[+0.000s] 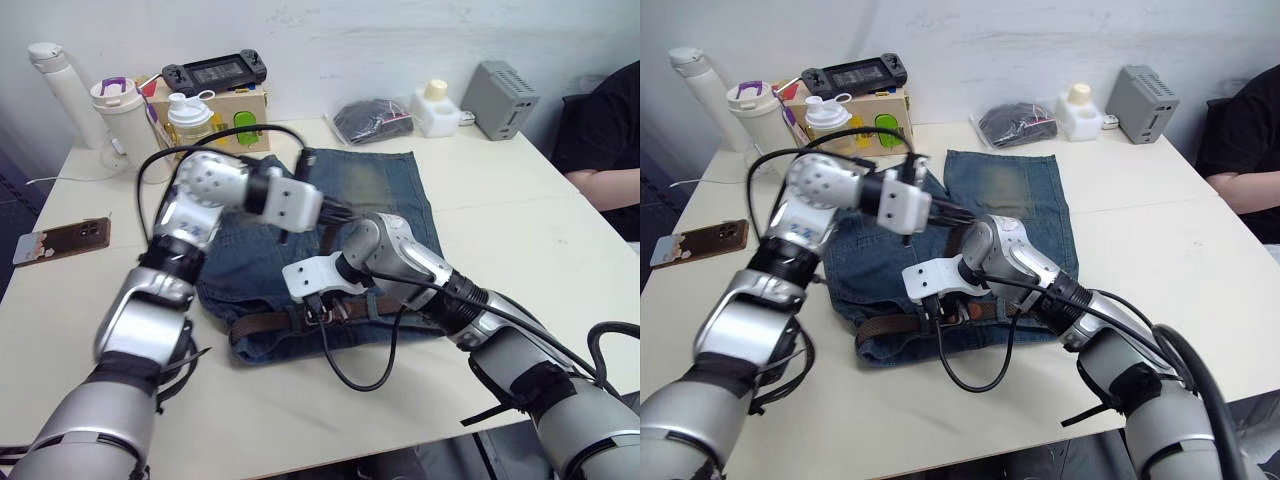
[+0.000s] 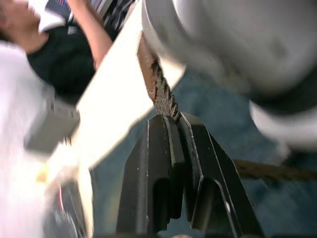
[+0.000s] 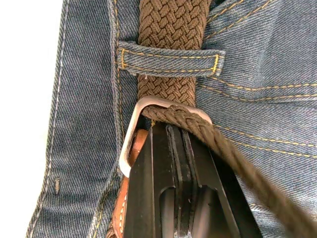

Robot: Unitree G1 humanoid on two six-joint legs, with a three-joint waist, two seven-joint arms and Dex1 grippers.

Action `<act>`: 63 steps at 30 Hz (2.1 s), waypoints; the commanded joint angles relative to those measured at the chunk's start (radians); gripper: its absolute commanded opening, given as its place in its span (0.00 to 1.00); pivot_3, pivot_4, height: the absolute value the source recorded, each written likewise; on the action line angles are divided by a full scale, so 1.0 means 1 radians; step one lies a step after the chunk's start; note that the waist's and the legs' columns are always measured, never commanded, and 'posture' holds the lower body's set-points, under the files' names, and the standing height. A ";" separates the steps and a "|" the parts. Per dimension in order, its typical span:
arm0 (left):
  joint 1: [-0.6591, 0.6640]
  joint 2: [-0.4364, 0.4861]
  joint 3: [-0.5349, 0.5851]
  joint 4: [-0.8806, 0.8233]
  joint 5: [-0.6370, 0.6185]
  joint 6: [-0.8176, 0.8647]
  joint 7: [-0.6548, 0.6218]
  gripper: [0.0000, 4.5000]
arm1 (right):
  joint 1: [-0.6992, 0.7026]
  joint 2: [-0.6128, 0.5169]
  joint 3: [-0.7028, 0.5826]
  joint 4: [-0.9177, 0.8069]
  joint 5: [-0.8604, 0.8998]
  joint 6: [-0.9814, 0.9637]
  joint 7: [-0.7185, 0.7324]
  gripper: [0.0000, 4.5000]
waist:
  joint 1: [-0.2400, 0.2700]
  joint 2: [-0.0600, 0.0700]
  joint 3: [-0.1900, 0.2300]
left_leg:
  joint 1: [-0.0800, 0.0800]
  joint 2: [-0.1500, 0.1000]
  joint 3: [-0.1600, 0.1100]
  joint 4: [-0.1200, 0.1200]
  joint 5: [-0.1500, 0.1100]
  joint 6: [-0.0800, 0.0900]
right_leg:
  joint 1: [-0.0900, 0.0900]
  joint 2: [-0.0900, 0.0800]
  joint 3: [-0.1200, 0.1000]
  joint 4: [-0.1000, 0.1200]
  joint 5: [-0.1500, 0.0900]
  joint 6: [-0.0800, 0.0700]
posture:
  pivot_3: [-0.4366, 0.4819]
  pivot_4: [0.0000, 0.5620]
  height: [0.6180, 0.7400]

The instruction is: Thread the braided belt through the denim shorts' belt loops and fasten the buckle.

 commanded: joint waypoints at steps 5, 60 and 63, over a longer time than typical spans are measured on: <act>-0.233 -0.157 0.123 -0.001 -0.066 -0.063 0.185 0.00 | 0.198 0.022 0.204 0.111 -0.066 0.025 0.026 0.02 | 0.007 0.001 -0.001 | 0.000 0.000 -0.001 0.001 0.000 0.000 | 0.000 -0.001 0.000 0.000 0.000 0.000 | 0.48 0.27 0.56; 0.731 0.353 0.273 -0.808 -0.060 0.373 0.260 0.00 | 0.551 -0.126 -0.626 -1.030 0.497 0.754 -0.676 0.76 | 0.026 0.010 0.044 | -0.024 -0.002 -0.004 0.000 0.001 0.003 | -0.021 0.001 0.000 -0.002 0.001 0.002 | 0.48 0.27 0.56; 0.735 0.357 0.274 -0.817 -0.065 0.371 0.257 0.00 | 0.628 -0.236 -0.554 -1.058 0.453 0.594 -0.707 0.76 | 0.028 0.009 0.045 | -0.025 -0.002 -0.004 0.000 0.001 0.003 | -0.021 0.001 -0.001 -0.003 0.001 0.002 | 0.48 0.27 0.56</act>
